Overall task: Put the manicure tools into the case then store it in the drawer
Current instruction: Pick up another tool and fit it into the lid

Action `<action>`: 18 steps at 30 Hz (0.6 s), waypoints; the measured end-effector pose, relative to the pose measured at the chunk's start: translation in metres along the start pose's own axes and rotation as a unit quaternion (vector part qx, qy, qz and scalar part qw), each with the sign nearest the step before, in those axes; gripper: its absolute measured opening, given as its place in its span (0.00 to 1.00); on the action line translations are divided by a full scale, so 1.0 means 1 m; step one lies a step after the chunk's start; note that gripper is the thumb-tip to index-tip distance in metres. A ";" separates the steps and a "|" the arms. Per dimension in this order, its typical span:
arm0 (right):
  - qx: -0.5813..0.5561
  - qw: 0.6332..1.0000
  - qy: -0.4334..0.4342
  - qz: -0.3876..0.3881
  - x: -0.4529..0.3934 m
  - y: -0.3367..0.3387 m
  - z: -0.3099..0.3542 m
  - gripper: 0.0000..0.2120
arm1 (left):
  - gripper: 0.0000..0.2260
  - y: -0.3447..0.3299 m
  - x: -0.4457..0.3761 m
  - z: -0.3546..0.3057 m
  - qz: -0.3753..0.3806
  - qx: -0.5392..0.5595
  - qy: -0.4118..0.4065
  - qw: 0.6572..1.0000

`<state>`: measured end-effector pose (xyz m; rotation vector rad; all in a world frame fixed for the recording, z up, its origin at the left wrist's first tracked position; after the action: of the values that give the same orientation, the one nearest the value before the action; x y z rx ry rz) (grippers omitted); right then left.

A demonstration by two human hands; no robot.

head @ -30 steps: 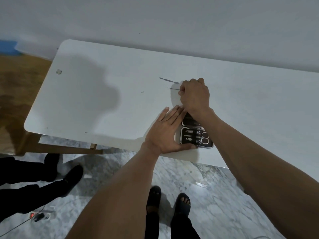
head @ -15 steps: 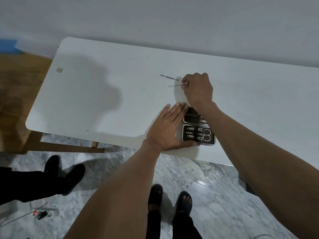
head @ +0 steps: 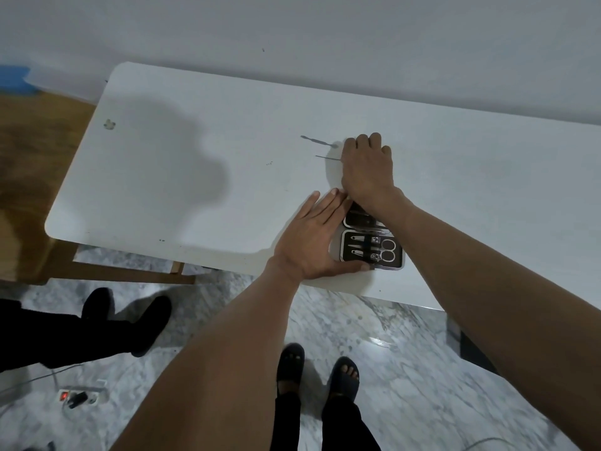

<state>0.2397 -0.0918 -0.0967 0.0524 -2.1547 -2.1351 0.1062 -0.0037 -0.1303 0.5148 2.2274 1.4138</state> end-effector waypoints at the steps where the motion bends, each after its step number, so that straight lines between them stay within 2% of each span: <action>1: 0.017 1.000 0.005 0.007 0.000 0.000 0.001 0.18 | 0.55 0.001 0.000 0.000 0.000 0.002 0.002 1.000; 4: 0.062 0.997 0.033 0.023 -0.005 0.003 0.004 0.18 | 0.56 0.001 0.000 -0.001 0.007 0.002 0.004 1.000; 10: 0.131 0.981 0.143 0.016 -0.013 0.013 0.004 0.14 | 0.56 -0.001 -0.001 0.001 0.026 -0.008 0.007 1.000; 18: 0.148 0.971 0.183 0.048 -0.021 0.019 0.008 0.15 | 0.55 -0.001 -0.002 0.000 0.027 -0.009 0.003 1.000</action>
<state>0.2609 -0.0817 -0.0790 0.3319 -2.1742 -1.5852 0.1078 -0.0045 -0.1306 0.5695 2.2190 1.4638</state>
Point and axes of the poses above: each hand's wrist, its own x-axis away from the middle knuckle, its own y-axis out of the back of the hand, z = x × y, the point moved 4 cm from there along -x, towards the middle knuckle, and after that the axes turned 13 degrees about -y, right-handed, at the moved point
